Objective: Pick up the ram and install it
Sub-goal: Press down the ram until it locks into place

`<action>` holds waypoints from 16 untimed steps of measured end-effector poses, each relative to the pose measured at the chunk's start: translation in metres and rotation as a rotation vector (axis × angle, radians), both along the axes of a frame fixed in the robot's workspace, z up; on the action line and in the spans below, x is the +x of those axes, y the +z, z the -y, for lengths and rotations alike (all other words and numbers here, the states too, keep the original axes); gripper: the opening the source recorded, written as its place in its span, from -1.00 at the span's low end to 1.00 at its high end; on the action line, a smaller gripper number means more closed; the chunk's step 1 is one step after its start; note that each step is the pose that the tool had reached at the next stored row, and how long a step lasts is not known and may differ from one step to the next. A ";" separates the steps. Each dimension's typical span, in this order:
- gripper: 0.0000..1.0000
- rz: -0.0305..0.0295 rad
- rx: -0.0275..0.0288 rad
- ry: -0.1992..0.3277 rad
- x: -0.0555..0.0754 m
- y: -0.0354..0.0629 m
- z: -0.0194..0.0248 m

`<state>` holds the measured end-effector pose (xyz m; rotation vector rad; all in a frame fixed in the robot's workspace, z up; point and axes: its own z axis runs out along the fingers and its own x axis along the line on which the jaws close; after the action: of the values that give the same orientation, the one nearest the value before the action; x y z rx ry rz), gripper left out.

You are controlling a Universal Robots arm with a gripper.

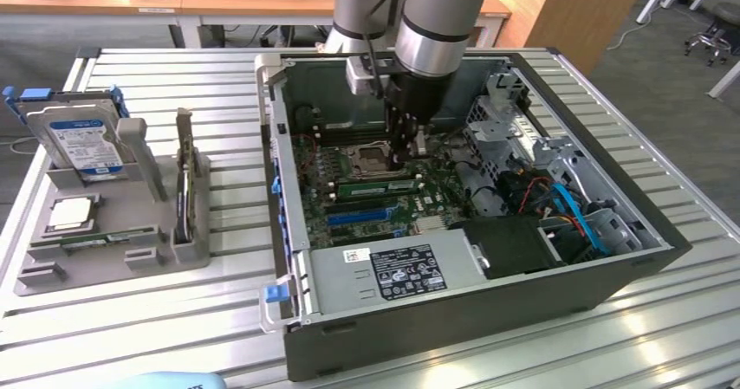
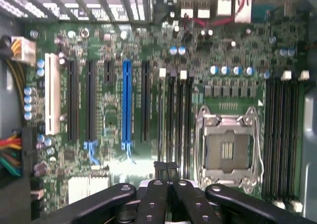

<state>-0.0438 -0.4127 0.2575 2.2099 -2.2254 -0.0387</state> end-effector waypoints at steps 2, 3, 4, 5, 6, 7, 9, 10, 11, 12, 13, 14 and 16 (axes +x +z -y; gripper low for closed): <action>-0.80 0.0000 0.0000 0.000 -0.004 0.0000 0.0000; -0.80 0.0000 0.0000 0.000 -0.006 0.0000 0.0000; -0.80 0.0000 0.0000 0.000 -0.008 0.0000 0.0000; -0.80 0.0000 -0.0001 0.000 -0.010 0.0000 0.0000; -0.80 0.0000 0.0000 0.000 -0.012 0.0000 0.0000; -0.80 0.0000 0.0000 0.000 -0.014 0.0000 0.0000; -0.80 0.0000 -0.0001 0.000 -0.017 0.0000 0.0000; -0.80 0.0000 0.0000 0.000 -0.019 0.0000 0.0000; -0.80 0.0000 0.0000 0.000 -0.020 0.0000 0.0000; -0.80 0.0001 0.0000 0.000 -0.022 0.0000 0.0000; -0.80 0.0000 0.0000 0.000 -0.023 0.0000 0.0000; -0.80 0.0000 0.0000 0.000 -0.024 0.0000 0.0000; -0.80 0.0000 0.0000 0.000 -0.027 -0.0001 0.0000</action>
<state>-0.0708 -0.4127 0.2574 2.2099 -2.2254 -0.0387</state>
